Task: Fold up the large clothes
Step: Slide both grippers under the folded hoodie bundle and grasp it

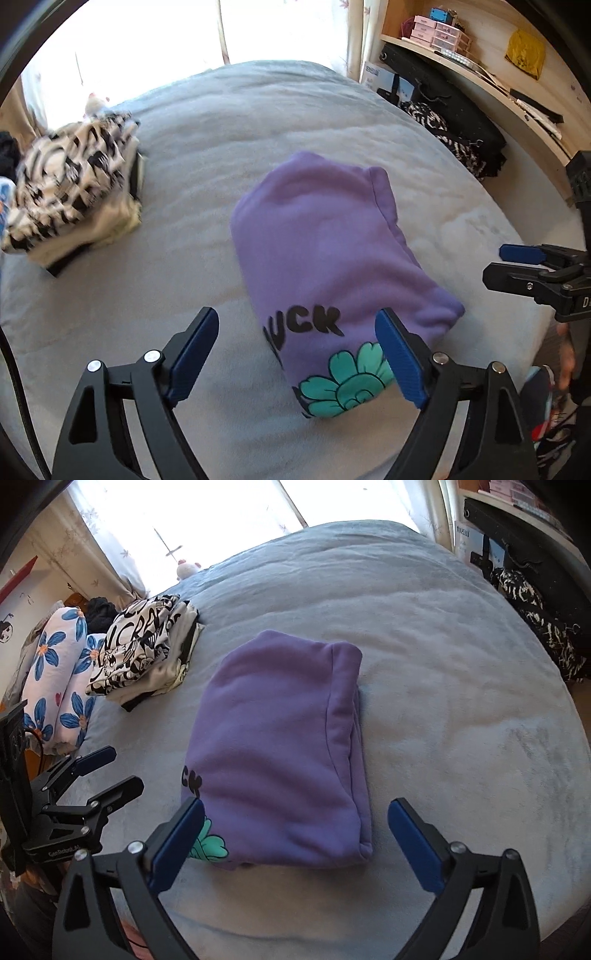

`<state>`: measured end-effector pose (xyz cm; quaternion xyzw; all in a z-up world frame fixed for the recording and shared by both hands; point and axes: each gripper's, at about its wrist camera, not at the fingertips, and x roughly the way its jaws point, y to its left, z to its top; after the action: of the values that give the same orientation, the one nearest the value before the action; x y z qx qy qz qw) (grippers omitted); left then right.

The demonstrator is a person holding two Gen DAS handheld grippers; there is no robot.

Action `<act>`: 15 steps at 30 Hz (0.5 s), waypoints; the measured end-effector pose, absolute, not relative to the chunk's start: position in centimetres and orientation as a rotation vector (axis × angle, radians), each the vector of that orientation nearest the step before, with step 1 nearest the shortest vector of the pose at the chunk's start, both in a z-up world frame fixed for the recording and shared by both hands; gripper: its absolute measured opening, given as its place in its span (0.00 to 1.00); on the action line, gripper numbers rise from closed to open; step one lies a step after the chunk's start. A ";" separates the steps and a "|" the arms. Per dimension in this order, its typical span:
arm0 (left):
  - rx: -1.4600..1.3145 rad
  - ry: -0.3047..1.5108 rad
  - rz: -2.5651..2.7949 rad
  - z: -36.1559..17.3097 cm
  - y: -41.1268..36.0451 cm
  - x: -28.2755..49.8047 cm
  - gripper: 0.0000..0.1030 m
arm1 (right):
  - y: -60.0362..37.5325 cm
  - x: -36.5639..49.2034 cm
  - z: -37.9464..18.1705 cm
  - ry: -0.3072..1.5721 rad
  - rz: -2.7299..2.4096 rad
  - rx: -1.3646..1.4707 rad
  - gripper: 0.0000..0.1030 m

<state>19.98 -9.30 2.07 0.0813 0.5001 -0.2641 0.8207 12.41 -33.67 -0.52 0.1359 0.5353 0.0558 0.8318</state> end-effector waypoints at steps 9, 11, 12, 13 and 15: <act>0.013 1.206 -0.598 -3.0 -8.6 23.6 0.83 | -36.6 14.8 -5.1 1.228 0.129 0.413 1.00; -0.023 1.235 -0.607 -4.3 -8.6 24.3 0.83 | -37.4 15.6 -6.6 1.246 0.152 0.468 1.00; -0.034 1.243 -0.608 -4.8 -8.6 24.6 0.83 | -37.6 15.9 -7.2 1.254 0.165 0.485 1.00; -0.041 1.249 -0.611 -5.5 -8.8 24.9 0.83 | -37.9 16.2 -7.9 1.263 0.181 0.508 1.00; -0.044 1.262 -0.611 -6.6 -9.2 25.4 0.83 | -38.3 16.9 -9.4 1.275 0.210 0.543 1.00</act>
<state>25.39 -9.17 -6.58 -0.0202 0.5804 -0.2809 0.7641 16.93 -38.30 -9.37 0.2497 0.5864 0.0965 0.7645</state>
